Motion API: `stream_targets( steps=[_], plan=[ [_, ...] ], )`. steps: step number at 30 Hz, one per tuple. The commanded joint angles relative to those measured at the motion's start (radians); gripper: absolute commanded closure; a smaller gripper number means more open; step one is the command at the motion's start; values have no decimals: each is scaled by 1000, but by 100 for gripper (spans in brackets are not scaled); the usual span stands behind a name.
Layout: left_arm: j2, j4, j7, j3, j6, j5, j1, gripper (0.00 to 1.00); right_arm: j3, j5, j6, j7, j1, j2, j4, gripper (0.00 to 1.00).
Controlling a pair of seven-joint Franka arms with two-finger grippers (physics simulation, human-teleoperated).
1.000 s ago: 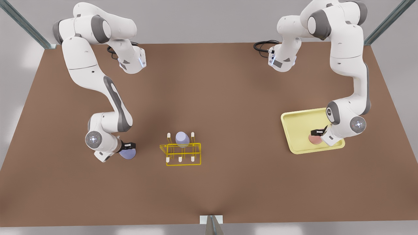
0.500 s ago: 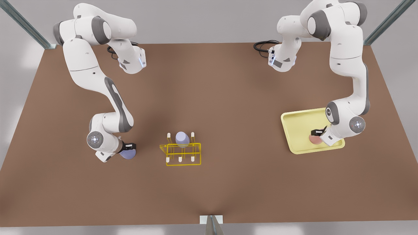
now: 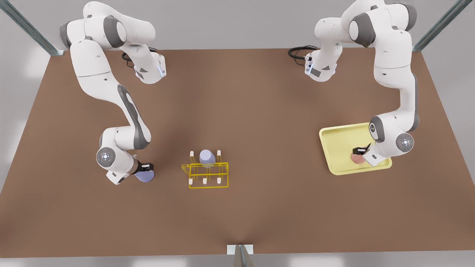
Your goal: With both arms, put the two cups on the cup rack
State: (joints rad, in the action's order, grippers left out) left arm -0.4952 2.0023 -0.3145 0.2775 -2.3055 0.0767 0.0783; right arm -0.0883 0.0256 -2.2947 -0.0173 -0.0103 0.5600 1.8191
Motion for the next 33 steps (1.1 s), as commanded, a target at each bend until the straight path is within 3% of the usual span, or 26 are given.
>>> stream_targets(
  steps=[1, 20, 23, 28, 33],
  plan=[
    [1, 0, -5, 0, 1, 3, 0, 18, -1, -12, 8, 4, -2, -15, -1, 20],
    [124, -39, 140, -26, 173, 11, 55, 18, -196, -211, -5, 2, -4, -95, -156, 20],
    [130, -123, 374, -152, 175, 17, 69, 18, -229, -231, -17, 4, -10, -86, -172, 20],
    [92, -234, 532, -239, 175, 17, 75, 18, -258, -245, -54, 4, -25, -60, -170, 20],
    [-46, -453, 934, -393, 173, 12, 81, 18, -263, -245, -80, 4, -39, -43, -169, 20]
  ],
)
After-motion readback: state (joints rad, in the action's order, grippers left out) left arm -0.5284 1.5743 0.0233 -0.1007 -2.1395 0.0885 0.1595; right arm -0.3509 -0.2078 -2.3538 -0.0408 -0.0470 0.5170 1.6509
